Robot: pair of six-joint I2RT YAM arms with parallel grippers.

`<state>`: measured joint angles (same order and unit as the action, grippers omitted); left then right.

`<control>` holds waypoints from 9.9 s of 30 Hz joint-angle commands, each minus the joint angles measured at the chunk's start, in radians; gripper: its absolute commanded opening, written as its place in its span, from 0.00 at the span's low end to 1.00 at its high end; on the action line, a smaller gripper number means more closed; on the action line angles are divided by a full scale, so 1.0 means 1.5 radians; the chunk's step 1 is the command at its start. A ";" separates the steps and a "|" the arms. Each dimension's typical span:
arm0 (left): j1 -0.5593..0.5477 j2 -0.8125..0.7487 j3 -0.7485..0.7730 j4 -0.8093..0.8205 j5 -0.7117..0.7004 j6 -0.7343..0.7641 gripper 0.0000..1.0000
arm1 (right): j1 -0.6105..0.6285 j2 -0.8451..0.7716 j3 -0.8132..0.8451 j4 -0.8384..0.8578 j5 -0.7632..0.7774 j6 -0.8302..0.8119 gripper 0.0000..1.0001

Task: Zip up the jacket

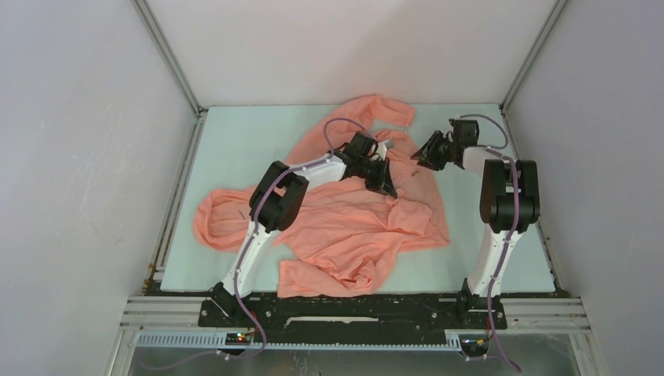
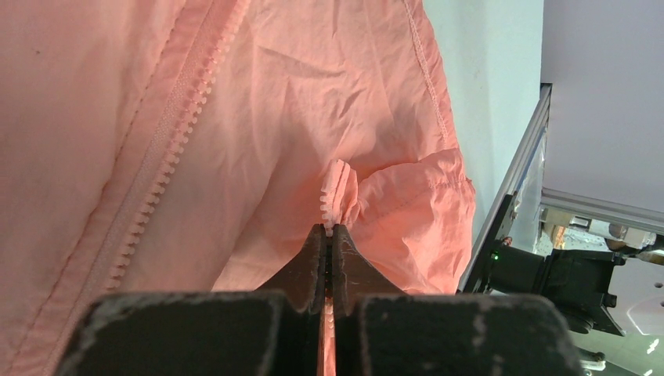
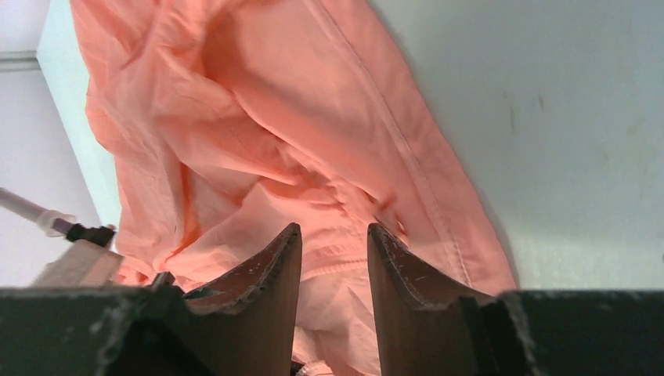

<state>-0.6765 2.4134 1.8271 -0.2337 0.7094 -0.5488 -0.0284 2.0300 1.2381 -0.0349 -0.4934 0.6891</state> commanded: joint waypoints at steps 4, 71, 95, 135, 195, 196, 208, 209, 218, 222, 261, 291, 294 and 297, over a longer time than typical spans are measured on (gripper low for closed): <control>-0.005 -0.026 0.007 0.022 0.013 0.008 0.00 | 0.016 0.055 0.185 -0.246 0.006 -0.252 0.41; 0.022 -0.086 -0.012 -0.063 -0.032 0.139 0.00 | 0.025 0.100 0.178 -0.035 -0.209 -0.147 0.21; 0.021 -0.084 -0.018 -0.034 -0.001 0.111 0.00 | 0.004 0.179 0.280 -0.072 -0.228 -0.120 0.54; 0.020 -0.091 -0.031 -0.021 0.008 0.103 0.00 | 0.032 0.164 0.214 -0.027 -0.311 -0.097 0.56; 0.020 -0.088 -0.029 -0.023 0.021 0.105 0.00 | 0.037 -0.042 -0.044 0.064 -0.375 -0.151 0.40; 0.020 -0.088 -0.029 -0.023 0.020 0.105 0.00 | 0.037 -0.042 -0.046 0.076 -0.379 -0.144 0.40; 0.020 -0.091 -0.030 -0.023 0.022 0.107 0.00 | 0.033 -0.030 -0.050 0.123 -0.392 -0.117 0.28; 0.020 -0.091 -0.030 -0.023 0.022 0.107 0.00 | 0.033 -0.028 -0.050 0.128 -0.392 -0.114 0.26; 0.021 -0.108 -0.042 -0.025 0.020 0.122 0.00 | 0.026 -0.018 -0.051 0.153 -0.403 -0.099 0.10; 0.025 -0.136 -0.052 -0.061 0.001 0.174 0.00 | 0.025 -0.009 -0.051 0.170 -0.417 -0.095 0.00; -0.027 -0.285 -0.023 -0.104 -0.063 0.339 0.00 | 0.102 0.034 -0.117 0.722 -0.484 0.231 0.00; 0.077 -0.445 -0.230 -0.064 -0.065 0.334 0.00 | 0.115 0.000 -0.113 1.037 -0.533 0.489 0.00; 0.077 -0.446 -0.232 -0.061 -0.059 0.345 0.00 | 0.115 0.002 -0.114 1.037 -0.544 0.486 0.00; 0.077 -0.444 -0.235 -0.065 -0.054 0.351 0.00 | 0.118 0.004 -0.113 1.037 -0.550 0.484 0.00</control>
<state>-0.5625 1.7477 1.4216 -0.3367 0.5911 -0.0685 0.1413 2.0682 1.0592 1.4536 -1.2865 1.4395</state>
